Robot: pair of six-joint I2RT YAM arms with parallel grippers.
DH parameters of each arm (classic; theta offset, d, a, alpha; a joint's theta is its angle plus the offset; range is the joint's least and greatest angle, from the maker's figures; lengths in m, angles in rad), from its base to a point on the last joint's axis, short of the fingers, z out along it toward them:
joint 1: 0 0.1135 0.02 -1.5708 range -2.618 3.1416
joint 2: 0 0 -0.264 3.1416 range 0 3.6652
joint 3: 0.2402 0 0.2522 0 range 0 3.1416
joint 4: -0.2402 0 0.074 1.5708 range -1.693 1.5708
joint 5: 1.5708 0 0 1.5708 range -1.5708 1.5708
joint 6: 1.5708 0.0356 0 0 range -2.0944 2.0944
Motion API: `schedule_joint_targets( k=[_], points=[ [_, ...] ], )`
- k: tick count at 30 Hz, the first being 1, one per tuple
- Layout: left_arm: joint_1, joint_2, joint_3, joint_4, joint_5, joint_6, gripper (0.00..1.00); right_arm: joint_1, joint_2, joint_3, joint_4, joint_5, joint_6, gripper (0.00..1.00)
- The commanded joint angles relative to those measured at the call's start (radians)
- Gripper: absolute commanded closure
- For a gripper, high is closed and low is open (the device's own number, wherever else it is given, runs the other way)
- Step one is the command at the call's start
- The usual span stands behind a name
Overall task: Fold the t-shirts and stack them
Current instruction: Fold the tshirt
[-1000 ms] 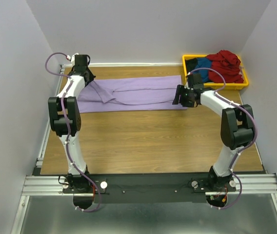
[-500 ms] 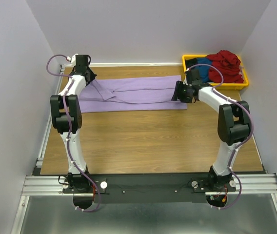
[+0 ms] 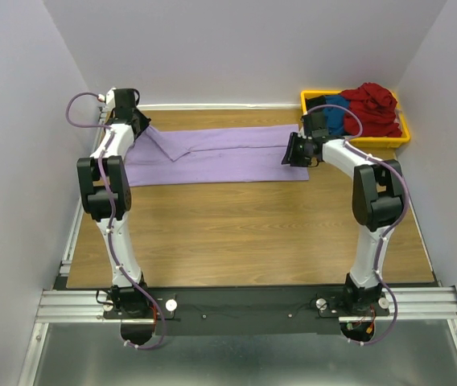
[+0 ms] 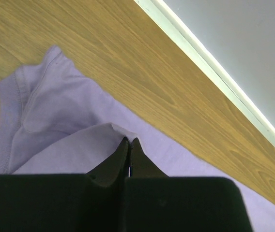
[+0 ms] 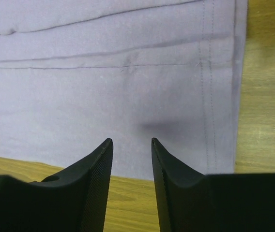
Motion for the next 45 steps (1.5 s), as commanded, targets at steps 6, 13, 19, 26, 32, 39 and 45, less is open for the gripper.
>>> schedule_joint_targets(
  k=[6,13,19,26,32,39,45],
  points=[
    [-0.001,-0.005,-0.015,0.033,0.037,0.026,0.61,0.006,0.033,0.032,0.016,0.006,0.023,0.55],
    [-0.002,-0.147,-0.067,-0.018,-0.032,0.095,0.35,0.004,0.002,0.004,0.016,0.029,0.002,0.51],
    [0.016,-0.355,-0.404,0.054,-0.085,0.101,0.53,0.006,-0.007,-0.037,0.017,0.035,-0.003,0.51],
    [0.081,-0.398,-0.654,0.102,-0.095,0.146,0.73,-0.005,-0.022,-0.103,0.036,0.069,0.017,0.51],
    [0.122,-0.344,-0.707,0.101,-0.100,0.178,0.76,-0.020,-0.021,-0.158,0.057,0.100,0.034,0.51],
    [0.142,-0.376,-0.815,0.027,-0.056,0.193,0.77,-0.071,-0.070,-0.312,0.056,0.077,0.094,0.52],
    [0.144,-0.568,-1.045,-0.016,0.026,0.232,0.83,-0.092,-0.240,-0.503,-0.064,0.055,0.135,0.51]
  ],
)
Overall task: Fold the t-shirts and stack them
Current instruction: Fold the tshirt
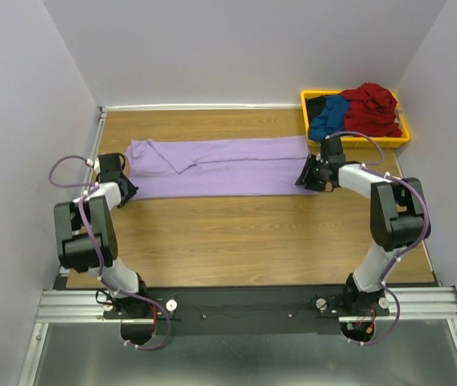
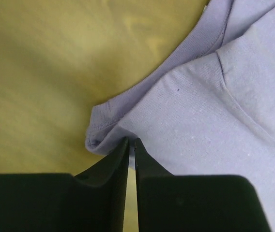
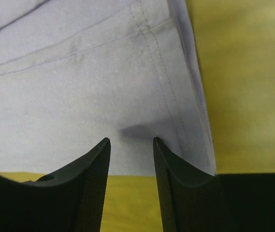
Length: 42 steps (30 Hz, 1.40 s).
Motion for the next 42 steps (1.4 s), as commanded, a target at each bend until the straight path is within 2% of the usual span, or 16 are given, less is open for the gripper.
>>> schedule_joint_targets(
  k=[1,4,7,8,12,16,18,22,28,31,42],
  points=[
    [0.013,-0.104,-0.172,-0.152,0.058,0.044,0.83,-0.024,-0.076,-0.150,-0.246,0.030,0.027,0.51],
    [0.007,-0.191,-0.236,-0.179,0.101,0.036,0.82,-0.027,-0.144,-0.176,-0.325,0.050,0.017,0.51],
    [0.002,-0.262,-0.205,-0.232,0.106,0.027,0.80,-0.027,-0.197,-0.152,-0.357,0.042,-0.036,0.51],
    [0.002,-0.279,-0.191,-0.248,0.147,0.021,0.79,-0.024,-0.207,-0.111,-0.356,0.027,-0.053,0.51],
    [0.002,-0.412,-0.167,-0.224,0.213,-0.037,0.71,0.020,-0.219,0.026,-0.314,-0.046,-0.108,0.51],
    [0.001,-0.433,-0.119,-0.118,0.235,-0.084,0.60,0.114,-0.162,0.115,-0.206,-0.166,-0.069,0.51],
    [0.002,-0.399,-0.072,-0.056,0.239,-0.093,0.57,0.168,-0.129,0.147,-0.120,-0.221,-0.012,0.51],
    [0.001,-0.216,0.043,0.011,0.251,-0.102,0.54,0.240,-0.015,0.187,-0.049,-0.255,0.045,0.51],
    [-0.013,0.039,0.269,0.032,0.271,-0.142,0.55,0.278,0.097,0.259,0.026,-0.332,0.088,0.51],
    [-0.022,0.131,0.327,0.035,0.276,-0.160,0.55,0.287,0.132,0.298,0.039,-0.331,0.100,0.51],
    [-0.068,0.313,0.472,0.026,0.253,-0.206,0.58,0.329,0.230,0.348,0.068,-0.355,0.123,0.51]
  ],
)
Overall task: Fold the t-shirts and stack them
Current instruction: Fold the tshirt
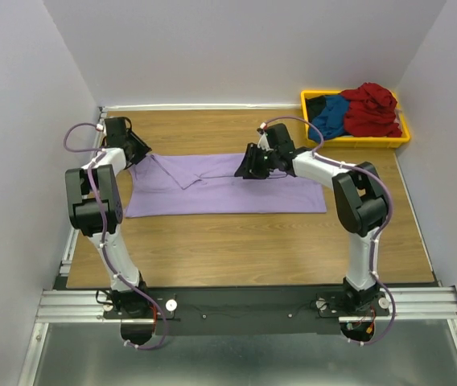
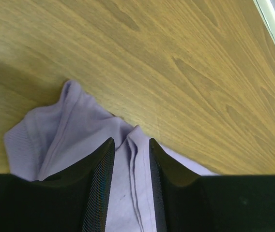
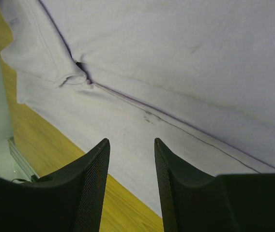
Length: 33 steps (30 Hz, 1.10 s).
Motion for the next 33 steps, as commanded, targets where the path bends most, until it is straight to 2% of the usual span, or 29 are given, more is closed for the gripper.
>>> schedule_joint_targets(
  k=[1,12,15,22,28,33],
  points=[
    [-0.017,0.043,0.039,0.004,-0.004,-0.026,0.58,0.018,0.051,0.038,0.028,-0.035,0.017,0.51],
    [-0.021,0.114,0.088,-0.004,-0.012,-0.029,0.60,0.035,0.118,0.096,0.035,-0.067,0.029,0.51],
    [-0.021,0.101,0.082,-0.006,-0.018,-0.026,0.66,0.049,0.143,0.129,0.037,-0.072,0.037,0.51],
    [-0.021,0.072,0.076,-0.026,-0.035,0.002,0.92,0.081,0.190,0.178,0.046,-0.079,0.068,0.51],
    [-0.023,0.025,0.069,-0.041,-0.082,0.031,0.99,0.121,0.226,0.222,0.077,-0.070,0.111,0.51],
    [-0.023,0.005,0.059,-0.046,-0.099,0.051,0.99,0.165,0.276,0.205,0.236,-0.069,0.268,0.51]
  ],
)
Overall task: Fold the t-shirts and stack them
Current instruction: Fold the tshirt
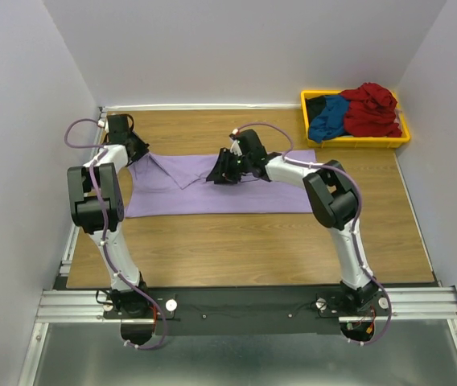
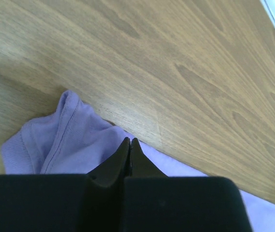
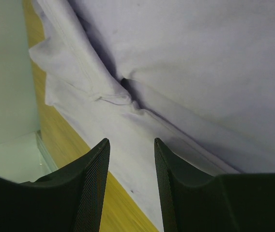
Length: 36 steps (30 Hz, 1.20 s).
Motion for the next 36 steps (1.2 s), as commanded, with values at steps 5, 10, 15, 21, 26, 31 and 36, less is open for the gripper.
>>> schedule_joint_targets(
  k=[5,10,15,21,26,31,36],
  points=[
    [-0.006,-0.057,-0.021,-0.009,-0.051,0.026,0.99,0.079,0.094,0.042,0.231,0.024,0.236,0.51],
    [-0.008,-0.049,-0.027,-0.005,-0.050,0.025,0.99,0.111,0.142,0.088,0.255,0.079,0.318,0.52],
    [-0.012,-0.046,-0.034,0.001,-0.048,0.023,0.99,0.128,0.183,0.114,0.254,0.110,0.408,0.51],
    [-0.017,-0.037,-0.034,0.008,-0.050,0.020,0.99,0.142,0.213,0.125,0.252,0.151,0.462,0.52],
    [-0.019,-0.034,-0.034,0.008,-0.050,0.019,0.99,0.142,0.239,0.137,0.251,0.159,0.487,0.52],
    [-0.020,-0.031,-0.029,0.005,-0.050,0.022,0.99,0.142,0.256,0.171,0.252,0.151,0.493,0.56],
    [-0.020,-0.031,-0.017,-0.003,-0.055,0.028,0.99,0.142,0.253,0.193,0.252,0.139,0.491,0.59]
  ],
)
